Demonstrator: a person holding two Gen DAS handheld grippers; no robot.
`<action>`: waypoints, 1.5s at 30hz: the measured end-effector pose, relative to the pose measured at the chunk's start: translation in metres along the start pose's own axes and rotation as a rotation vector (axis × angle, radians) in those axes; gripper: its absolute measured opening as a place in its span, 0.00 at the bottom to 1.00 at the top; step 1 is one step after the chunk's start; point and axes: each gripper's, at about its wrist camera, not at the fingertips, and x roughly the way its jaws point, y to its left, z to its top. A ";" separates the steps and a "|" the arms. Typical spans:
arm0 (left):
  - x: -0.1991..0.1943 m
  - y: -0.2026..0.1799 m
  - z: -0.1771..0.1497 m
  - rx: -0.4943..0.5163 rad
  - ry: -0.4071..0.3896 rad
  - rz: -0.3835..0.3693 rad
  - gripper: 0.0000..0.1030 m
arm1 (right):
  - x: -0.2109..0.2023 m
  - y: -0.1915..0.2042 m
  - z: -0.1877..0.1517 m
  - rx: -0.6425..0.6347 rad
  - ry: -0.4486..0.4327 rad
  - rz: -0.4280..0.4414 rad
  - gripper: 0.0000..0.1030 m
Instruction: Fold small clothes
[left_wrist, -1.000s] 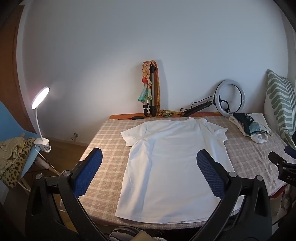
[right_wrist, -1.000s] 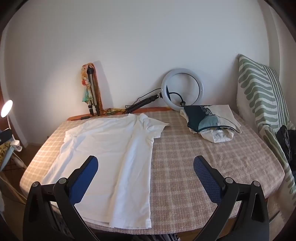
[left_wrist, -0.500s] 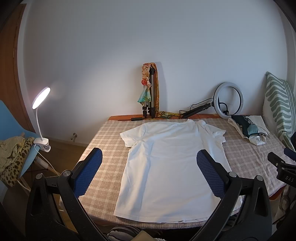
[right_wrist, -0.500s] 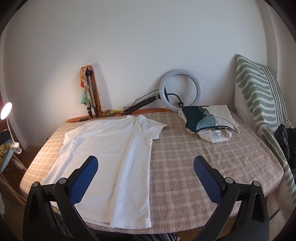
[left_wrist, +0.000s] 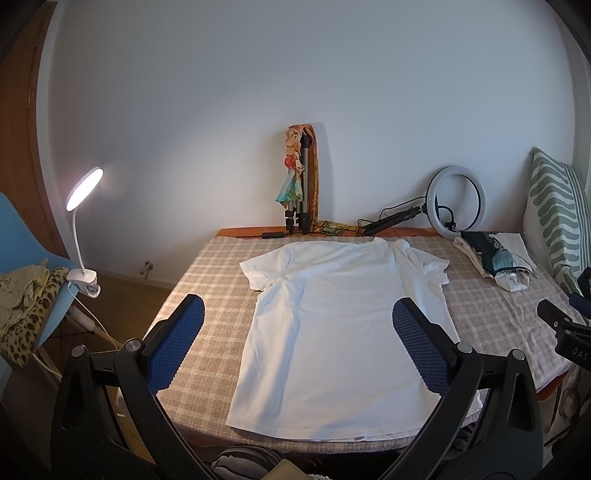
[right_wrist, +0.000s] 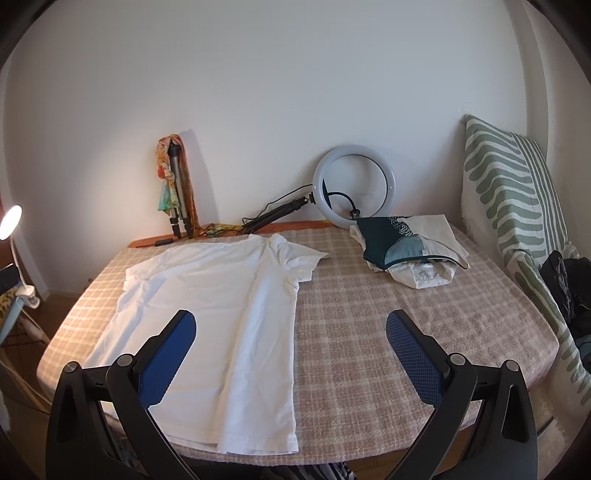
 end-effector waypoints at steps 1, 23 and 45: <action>0.000 0.000 -0.001 0.001 -0.001 -0.001 1.00 | -0.001 0.000 0.000 0.000 -0.001 0.001 0.99; -0.001 0.004 0.000 -0.006 -0.001 -0.005 1.00 | -0.007 0.008 0.006 -0.017 -0.022 -0.014 0.99; 0.022 0.042 0.000 -0.031 0.005 0.034 1.00 | -0.012 0.026 0.013 -0.096 -0.069 -0.077 0.99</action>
